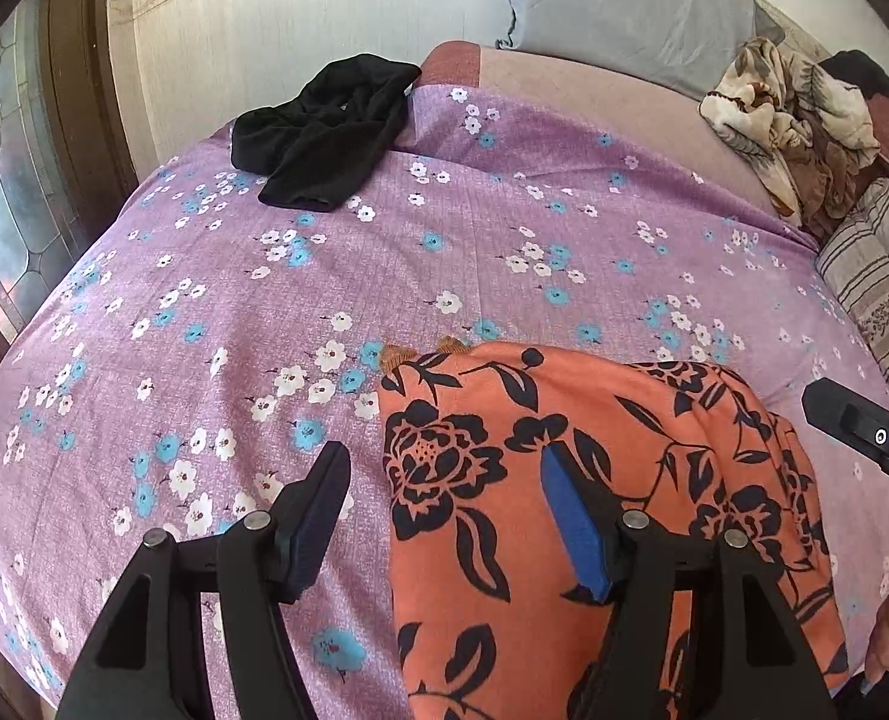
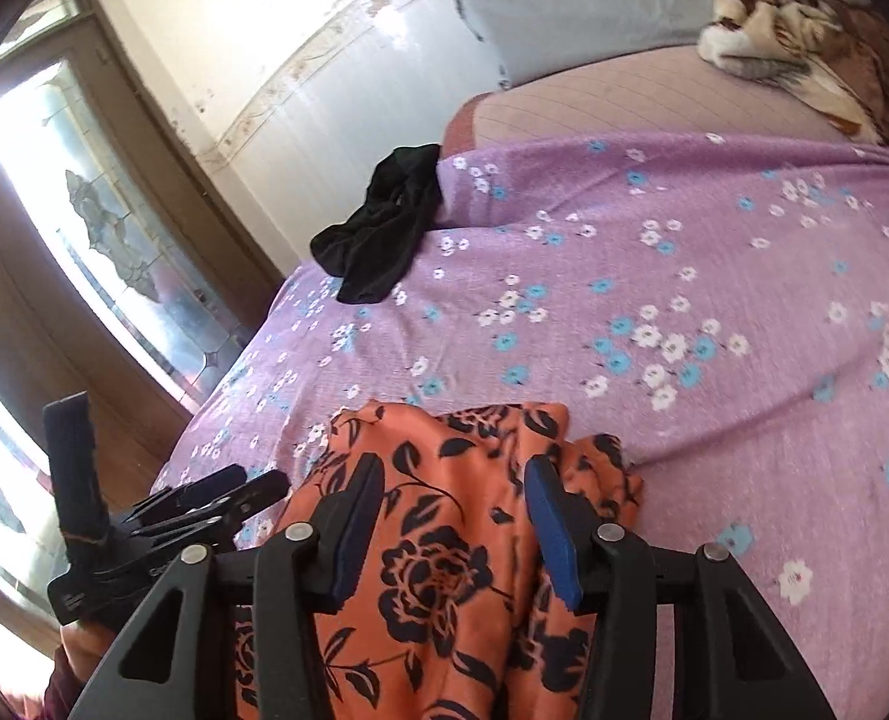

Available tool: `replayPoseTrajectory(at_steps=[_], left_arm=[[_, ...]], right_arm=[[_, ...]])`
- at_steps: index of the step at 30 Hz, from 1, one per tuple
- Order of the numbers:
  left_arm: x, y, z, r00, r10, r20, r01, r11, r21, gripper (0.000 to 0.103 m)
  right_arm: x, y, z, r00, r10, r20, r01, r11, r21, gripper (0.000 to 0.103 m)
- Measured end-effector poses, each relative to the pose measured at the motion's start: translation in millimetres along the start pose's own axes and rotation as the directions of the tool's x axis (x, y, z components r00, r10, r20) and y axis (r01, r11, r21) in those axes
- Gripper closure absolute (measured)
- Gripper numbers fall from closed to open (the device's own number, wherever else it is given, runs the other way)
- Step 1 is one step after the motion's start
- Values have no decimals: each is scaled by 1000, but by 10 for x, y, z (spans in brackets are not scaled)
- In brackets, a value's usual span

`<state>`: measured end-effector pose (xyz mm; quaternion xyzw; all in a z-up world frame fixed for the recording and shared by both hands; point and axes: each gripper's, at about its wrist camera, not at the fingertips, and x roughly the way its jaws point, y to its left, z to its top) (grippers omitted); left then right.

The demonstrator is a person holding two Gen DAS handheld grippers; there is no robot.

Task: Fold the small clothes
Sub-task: 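Lay the folded blouse bundle flat with both grippers and release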

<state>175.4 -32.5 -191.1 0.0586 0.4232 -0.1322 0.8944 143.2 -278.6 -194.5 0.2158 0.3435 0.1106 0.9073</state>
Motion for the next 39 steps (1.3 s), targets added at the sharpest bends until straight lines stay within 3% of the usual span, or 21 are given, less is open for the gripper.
replayPoseTrajectory(at_steps=[3, 7, 9, 14, 18, 23, 30, 35, 39], left_arm=[[158, -66, -7, 999, 20, -40, -19, 1000, 24, 36], [345, -74, -67, 994, 62, -95, -56, 996, 63, 33], [437, -48, -108, 991, 63, -118, -56, 997, 61, 30], [435, 1, -137, 992, 55, -113, -52, 998, 33, 27], [228, -68, -195, 994, 102, -47, -98, 992, 85, 27], [-105, -50, -341, 995, 96, -4, -95, 991, 99, 27], [-354, -4, -584, 996, 94, 3, -94, 991, 95, 27], [-351, -1, -702, 995, 101, -8, -100, 989, 105, 27], [-264, -14, -740, 992, 122, -13, -120, 985, 125, 22]], right_arm=[[283, -24, 33, 997, 16, -72, -15, 1000, 12, 54], [633, -324, -91, 979, -61, -195, 77, 994, 79, 57], [711, -464, -170, 972, -46, -228, 72, 991, 109, 62], [613, -424, -205, 980, -53, -192, 71, 993, 90, 62], [298, -294, -254, 991, -49, -126, 58, 996, 73, 62], [-54, -84, -374, 995, -41, -94, 43, 999, 27, 61], [-304, 17, -738, 990, -62, -123, 66, 998, 26, 61], [-185, 15, -924, 977, -111, -184, 114, 993, 8, 61], [-107, -70, -937, 974, -105, -203, 114, 993, 34, 60]])
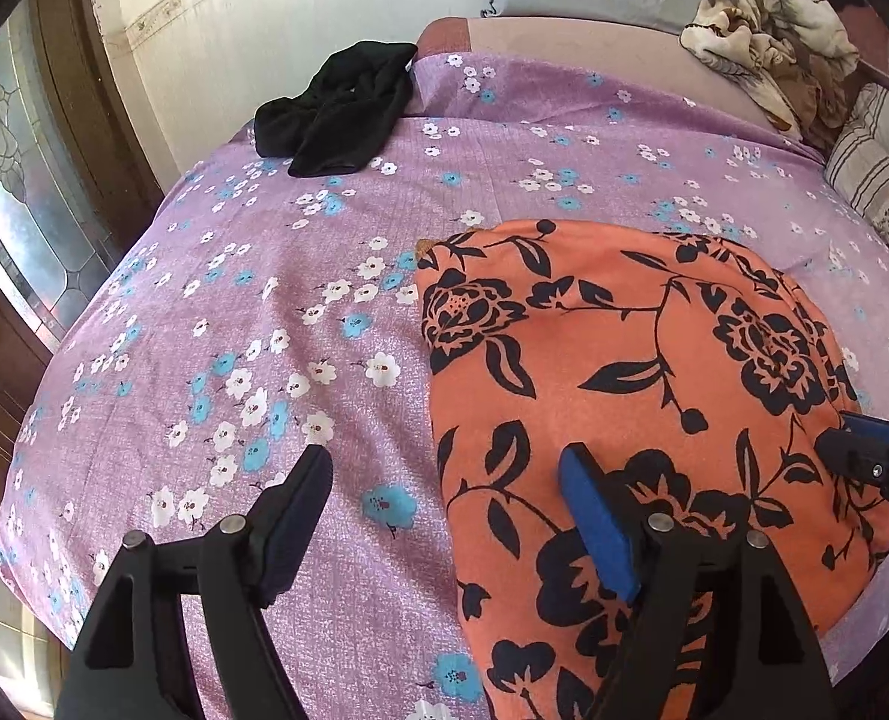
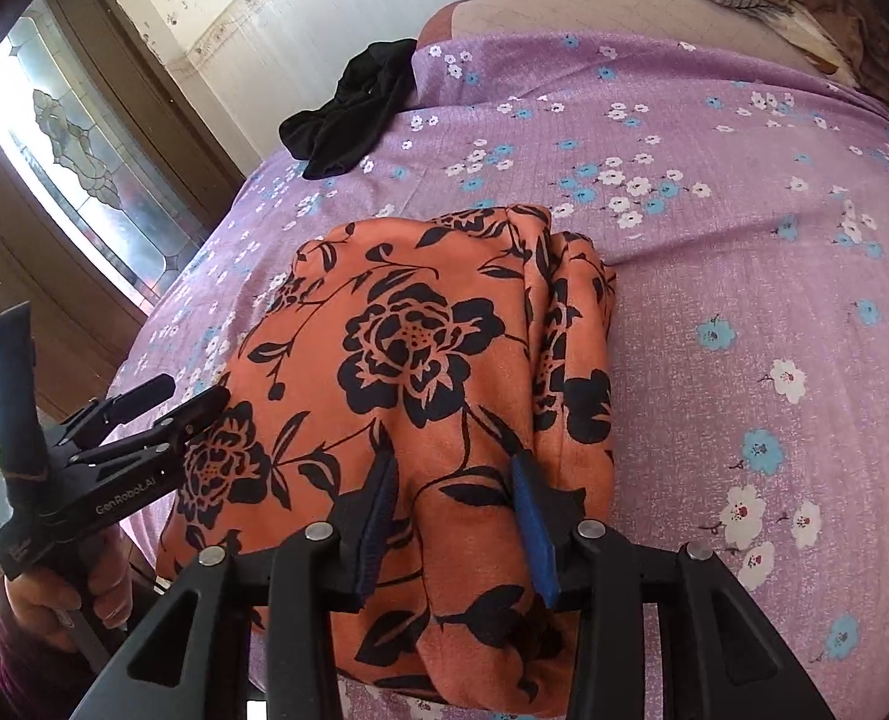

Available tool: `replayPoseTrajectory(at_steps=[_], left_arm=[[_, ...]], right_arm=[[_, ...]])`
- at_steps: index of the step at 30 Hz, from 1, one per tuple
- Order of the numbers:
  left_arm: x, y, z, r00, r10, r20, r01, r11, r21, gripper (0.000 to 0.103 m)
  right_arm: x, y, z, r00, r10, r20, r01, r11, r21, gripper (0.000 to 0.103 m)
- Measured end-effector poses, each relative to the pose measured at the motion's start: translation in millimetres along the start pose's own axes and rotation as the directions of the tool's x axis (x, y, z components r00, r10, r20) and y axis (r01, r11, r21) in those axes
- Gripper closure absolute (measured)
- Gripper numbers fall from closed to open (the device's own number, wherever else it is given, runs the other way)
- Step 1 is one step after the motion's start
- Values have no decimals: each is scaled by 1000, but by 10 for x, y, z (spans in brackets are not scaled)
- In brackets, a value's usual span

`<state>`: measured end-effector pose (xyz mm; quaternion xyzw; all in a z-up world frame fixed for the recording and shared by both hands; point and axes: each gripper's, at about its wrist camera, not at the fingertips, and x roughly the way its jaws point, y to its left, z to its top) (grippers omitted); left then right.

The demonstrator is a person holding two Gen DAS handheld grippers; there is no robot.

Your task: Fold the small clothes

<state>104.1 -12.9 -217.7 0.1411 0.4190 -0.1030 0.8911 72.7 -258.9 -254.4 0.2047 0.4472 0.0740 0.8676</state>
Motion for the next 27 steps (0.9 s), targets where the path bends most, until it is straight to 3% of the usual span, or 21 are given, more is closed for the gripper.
replayPoseTrajectory(at_steps=[15, 18, 27], left_arm=[[-19, -15, -31, 999, 49, -7, -49, 998, -36, 17], [-203, 8, -6, 998, 65, -3, -65, 996, -54, 17], [-1139, 111, 178, 979, 107, 174, -96, 993, -66, 16]], right_arm=[[-72, 30, -55, 999, -16, 33, 16, 1000, -7, 55], [-279, 101, -122, 997, -15, 75, 16, 1000, -6, 42], [-1075, 227, -124, 969, -104, 225, 111, 994, -16, 41]])
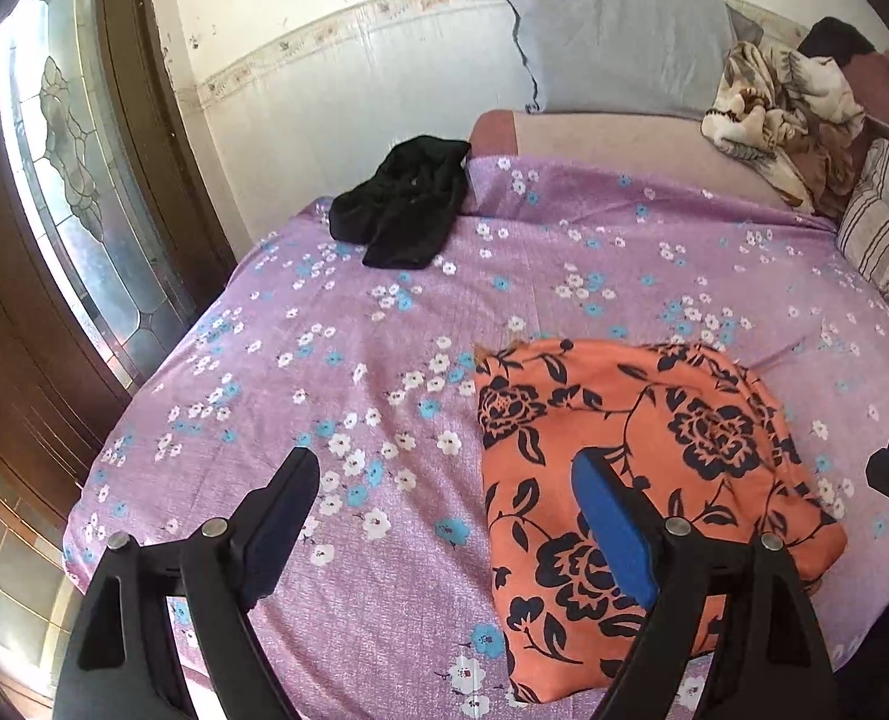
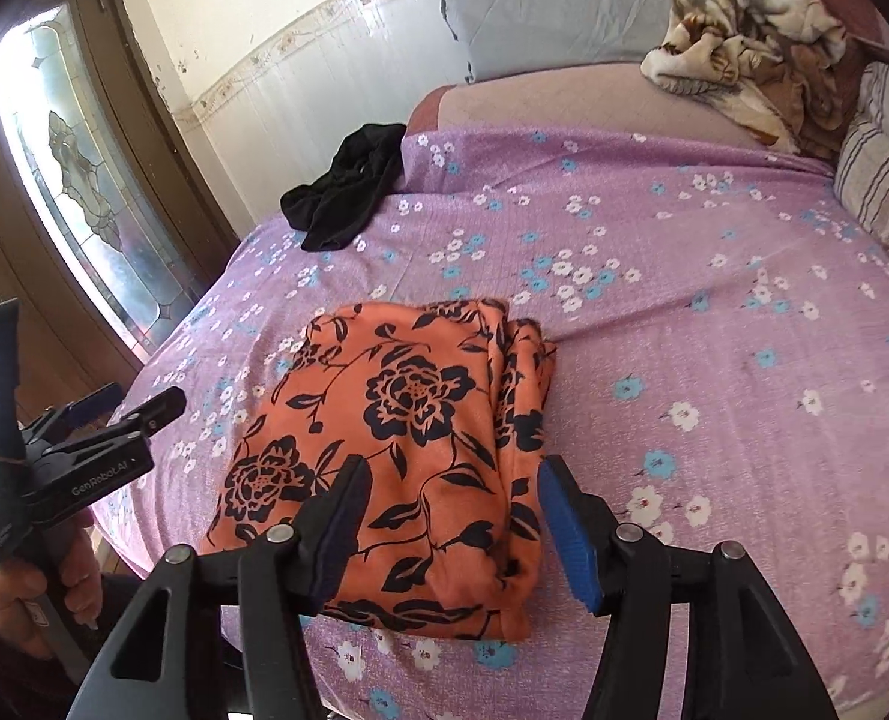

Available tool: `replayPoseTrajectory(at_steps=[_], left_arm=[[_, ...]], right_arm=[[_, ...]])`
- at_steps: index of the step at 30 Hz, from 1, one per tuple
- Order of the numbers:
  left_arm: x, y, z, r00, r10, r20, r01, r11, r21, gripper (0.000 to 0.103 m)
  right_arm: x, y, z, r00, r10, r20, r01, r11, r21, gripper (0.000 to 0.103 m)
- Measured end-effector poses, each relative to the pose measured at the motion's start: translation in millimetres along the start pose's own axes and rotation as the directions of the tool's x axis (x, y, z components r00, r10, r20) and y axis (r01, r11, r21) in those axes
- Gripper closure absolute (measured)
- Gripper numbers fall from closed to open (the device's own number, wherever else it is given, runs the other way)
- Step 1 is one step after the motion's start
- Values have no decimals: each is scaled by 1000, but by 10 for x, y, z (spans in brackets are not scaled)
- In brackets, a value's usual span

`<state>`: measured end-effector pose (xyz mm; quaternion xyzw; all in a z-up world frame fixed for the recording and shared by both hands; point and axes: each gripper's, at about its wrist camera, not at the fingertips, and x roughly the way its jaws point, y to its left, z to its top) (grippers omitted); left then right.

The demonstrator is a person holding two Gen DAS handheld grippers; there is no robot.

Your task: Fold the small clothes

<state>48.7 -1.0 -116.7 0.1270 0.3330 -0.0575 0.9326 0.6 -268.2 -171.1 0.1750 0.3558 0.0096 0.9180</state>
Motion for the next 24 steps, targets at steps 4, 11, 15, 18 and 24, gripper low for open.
replayPoseTrajectory(at_steps=[4, 11, 15, 18, 24], left_arm=[[-320, 80, 114, 999, -7, 48, 9, 999, -38, 9], [-793, 72, 263, 992, 15, 122, -12, 1000, -25, 9], [-976, 59, 341, 991, 26, 133, -24, 999, -23, 9], [-1111, 40, 394, 985, 89, 150, -84, 996, -39, 9], [-1374, 53, 454, 977, 85, 197, -78, 996, -45, 9]], right_arm=[[-291, 92, 130, 998, -37, 49, 38, 999, -26, 40], [-709, 377, 219, 993, -46, 113, 57, 994, -94, 40], [-902, 491, 256, 987, -49, 152, 68, 991, -119, 40], [-1030, 528, 294, 983, -43, 180, 65, 991, -118, 40], [-1226, 561, 329, 973, -61, 225, 90, 988, -123, 40]])
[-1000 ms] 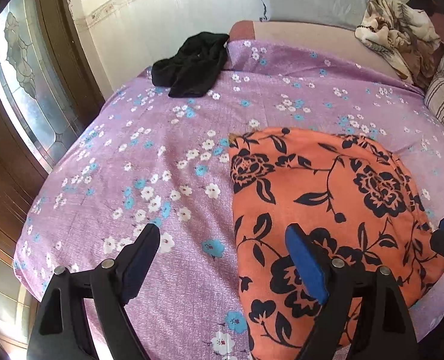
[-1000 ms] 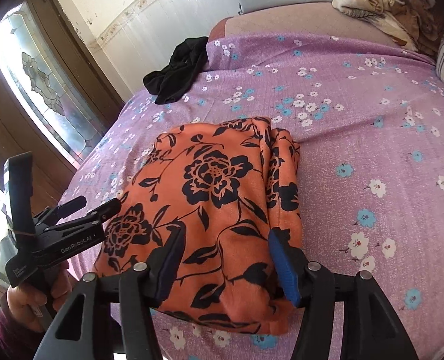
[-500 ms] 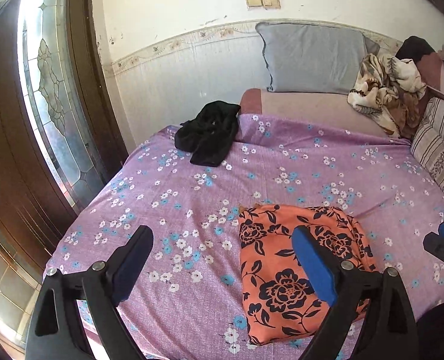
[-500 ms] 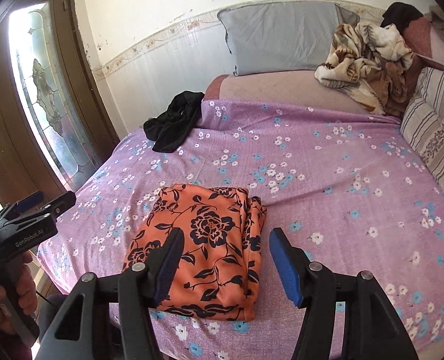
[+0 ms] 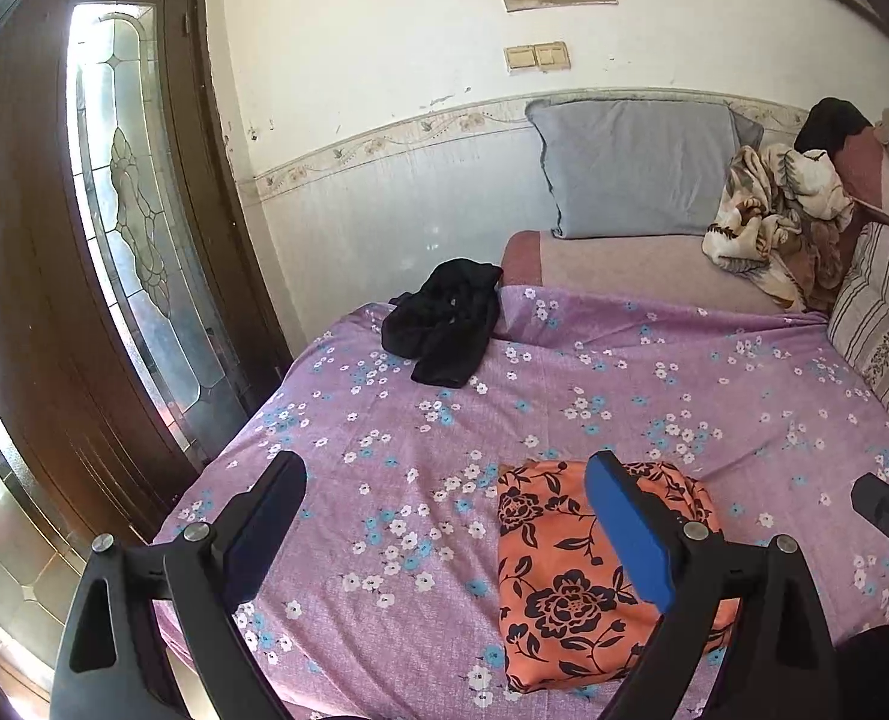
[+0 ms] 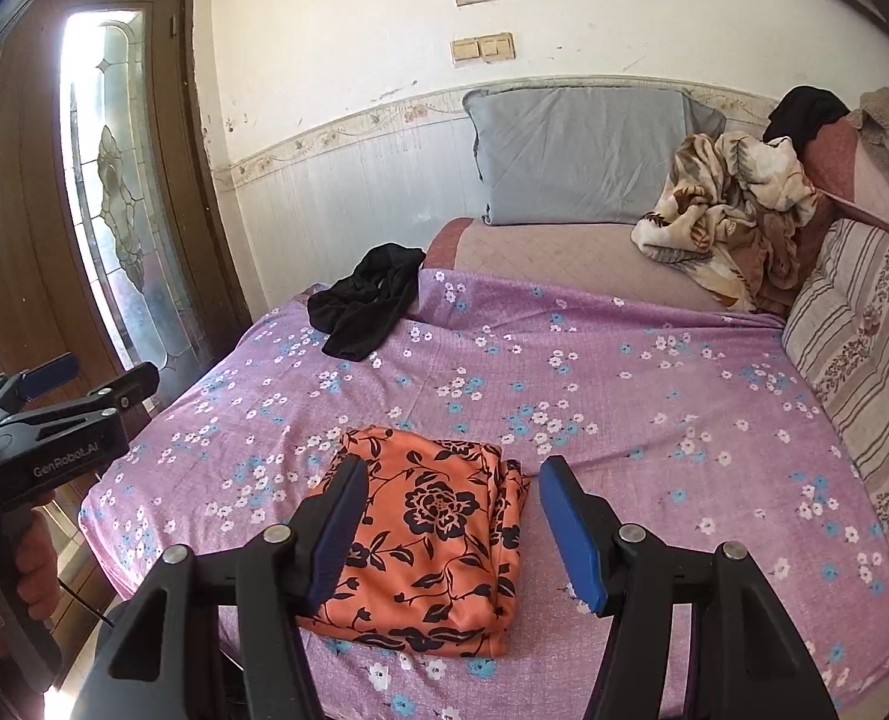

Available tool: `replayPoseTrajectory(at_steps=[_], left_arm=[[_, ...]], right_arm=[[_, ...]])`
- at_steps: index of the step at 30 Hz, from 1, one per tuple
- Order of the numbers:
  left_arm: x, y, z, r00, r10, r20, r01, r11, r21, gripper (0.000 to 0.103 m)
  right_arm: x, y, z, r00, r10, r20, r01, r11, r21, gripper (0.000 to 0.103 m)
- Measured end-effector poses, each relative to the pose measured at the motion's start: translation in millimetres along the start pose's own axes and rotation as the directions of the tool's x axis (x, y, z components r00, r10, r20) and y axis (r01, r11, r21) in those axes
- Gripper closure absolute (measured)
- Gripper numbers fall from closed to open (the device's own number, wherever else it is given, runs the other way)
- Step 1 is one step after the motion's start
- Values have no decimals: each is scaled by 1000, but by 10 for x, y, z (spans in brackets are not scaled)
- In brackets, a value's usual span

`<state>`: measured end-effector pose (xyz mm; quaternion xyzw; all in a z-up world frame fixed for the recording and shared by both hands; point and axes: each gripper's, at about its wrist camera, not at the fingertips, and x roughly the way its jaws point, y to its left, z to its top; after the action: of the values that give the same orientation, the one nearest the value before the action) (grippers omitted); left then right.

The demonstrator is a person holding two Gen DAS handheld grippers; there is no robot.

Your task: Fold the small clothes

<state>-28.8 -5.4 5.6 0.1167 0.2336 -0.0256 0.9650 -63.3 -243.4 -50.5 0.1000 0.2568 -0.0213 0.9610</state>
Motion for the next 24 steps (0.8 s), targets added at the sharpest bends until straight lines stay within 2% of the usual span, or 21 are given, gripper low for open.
replayPoseTrajectory(at_steps=[9, 24], left_arm=[[-156, 63, 91, 1000, -22, 11, 22, 1000, -20, 9], [-296, 207, 151, 1000, 12, 27, -11, 999, -43, 9]], right_arm=[[-111, 50, -12, 1000, -11, 18, 11, 1000, -20, 40], [-302, 199, 126, 999, 20, 48, -20, 1000, -1, 40]])
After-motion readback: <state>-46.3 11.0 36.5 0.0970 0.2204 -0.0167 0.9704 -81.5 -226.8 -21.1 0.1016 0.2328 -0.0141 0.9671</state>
